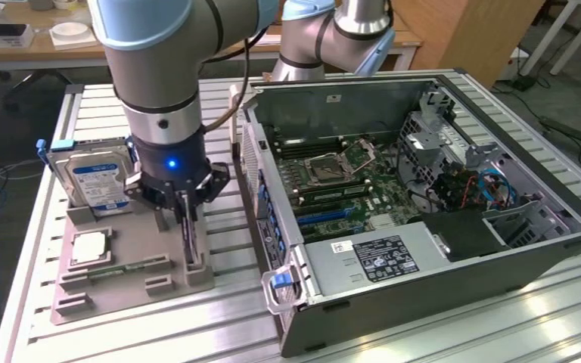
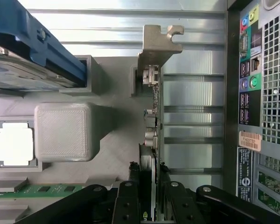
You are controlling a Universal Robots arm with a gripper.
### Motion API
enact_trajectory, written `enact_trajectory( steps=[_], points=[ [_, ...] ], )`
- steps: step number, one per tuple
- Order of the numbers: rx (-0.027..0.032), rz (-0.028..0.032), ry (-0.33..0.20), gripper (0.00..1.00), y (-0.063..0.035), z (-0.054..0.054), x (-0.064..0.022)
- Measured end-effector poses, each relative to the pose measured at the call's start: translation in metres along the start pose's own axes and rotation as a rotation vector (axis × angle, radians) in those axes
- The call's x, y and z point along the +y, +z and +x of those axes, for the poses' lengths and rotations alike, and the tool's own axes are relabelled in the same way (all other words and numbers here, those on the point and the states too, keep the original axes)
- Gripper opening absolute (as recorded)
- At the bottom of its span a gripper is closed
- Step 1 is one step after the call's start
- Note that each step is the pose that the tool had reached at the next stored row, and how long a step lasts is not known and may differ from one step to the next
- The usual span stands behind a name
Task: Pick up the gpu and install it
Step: 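Pick up the gpu and move the gpu toward the slot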
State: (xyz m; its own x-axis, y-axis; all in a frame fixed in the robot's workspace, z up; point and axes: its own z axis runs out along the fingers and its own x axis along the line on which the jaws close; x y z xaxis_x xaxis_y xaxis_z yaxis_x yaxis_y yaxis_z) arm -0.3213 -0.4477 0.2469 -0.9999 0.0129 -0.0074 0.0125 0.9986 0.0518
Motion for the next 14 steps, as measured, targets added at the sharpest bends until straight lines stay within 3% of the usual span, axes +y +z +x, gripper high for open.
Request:
enact_trajectory(
  steps=[14],
  points=[
    [0.0001,-0.0015,0.0,0.26,-0.0165,0.0,0.0008]
  ],
)
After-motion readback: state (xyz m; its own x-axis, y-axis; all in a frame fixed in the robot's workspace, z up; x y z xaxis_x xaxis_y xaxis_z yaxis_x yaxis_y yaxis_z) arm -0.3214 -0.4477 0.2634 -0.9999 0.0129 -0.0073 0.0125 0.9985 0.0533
